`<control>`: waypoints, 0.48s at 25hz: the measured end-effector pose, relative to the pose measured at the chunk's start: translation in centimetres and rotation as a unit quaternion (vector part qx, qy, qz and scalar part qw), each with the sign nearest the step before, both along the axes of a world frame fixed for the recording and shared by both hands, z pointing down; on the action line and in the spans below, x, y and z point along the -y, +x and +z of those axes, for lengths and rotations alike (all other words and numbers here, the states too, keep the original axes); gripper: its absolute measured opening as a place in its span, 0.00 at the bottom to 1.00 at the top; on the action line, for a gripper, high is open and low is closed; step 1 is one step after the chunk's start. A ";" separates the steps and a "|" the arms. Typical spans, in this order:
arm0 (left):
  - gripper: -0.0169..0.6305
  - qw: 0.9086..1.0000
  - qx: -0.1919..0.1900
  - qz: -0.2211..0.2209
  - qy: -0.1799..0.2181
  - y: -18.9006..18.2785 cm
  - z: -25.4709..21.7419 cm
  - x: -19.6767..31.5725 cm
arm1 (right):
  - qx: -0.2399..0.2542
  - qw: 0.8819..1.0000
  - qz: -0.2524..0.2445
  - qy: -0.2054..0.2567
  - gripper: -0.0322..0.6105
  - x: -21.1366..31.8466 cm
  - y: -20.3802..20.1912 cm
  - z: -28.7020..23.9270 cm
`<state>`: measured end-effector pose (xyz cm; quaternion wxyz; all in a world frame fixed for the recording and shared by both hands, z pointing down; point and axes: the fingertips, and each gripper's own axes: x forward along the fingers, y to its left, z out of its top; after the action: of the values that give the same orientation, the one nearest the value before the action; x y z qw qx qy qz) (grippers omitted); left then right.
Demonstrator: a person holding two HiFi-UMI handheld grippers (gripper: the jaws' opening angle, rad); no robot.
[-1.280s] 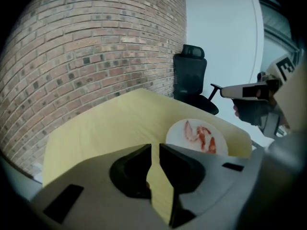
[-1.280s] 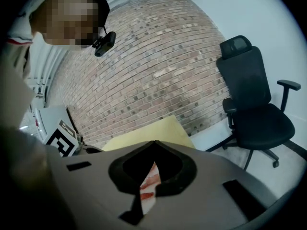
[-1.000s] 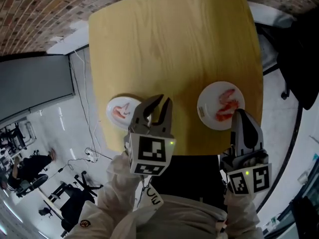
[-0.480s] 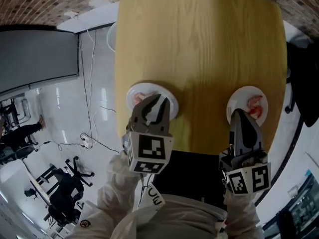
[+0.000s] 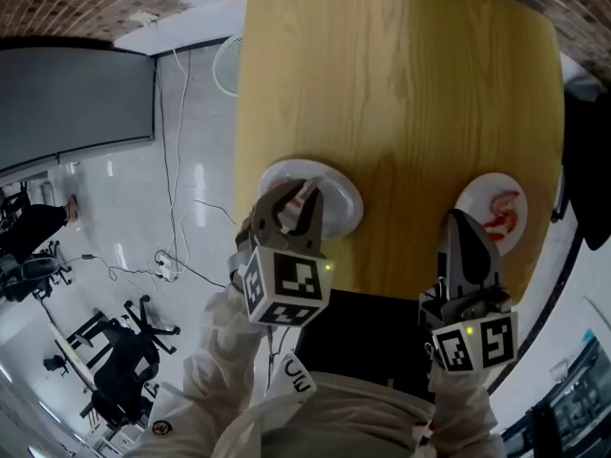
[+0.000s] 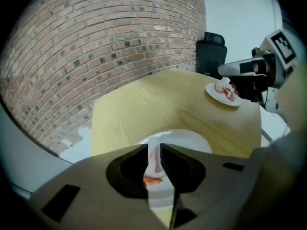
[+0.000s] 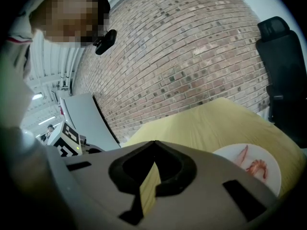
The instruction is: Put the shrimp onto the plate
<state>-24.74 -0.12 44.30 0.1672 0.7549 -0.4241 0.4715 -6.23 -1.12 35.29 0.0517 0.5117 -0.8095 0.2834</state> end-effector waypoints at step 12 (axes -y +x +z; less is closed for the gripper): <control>0.13 0.997 0.020 0.062 -0.042 -0.2 1.8 0.4 | -0.001 1.000 0.017 -0.006 0.09 1.1 0.2 0.7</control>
<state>-24.91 -0.55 46.11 0.1614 0.7624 -0.3597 0.5131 -6.06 -2.24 35.96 0.0506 0.5251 -0.7992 0.2882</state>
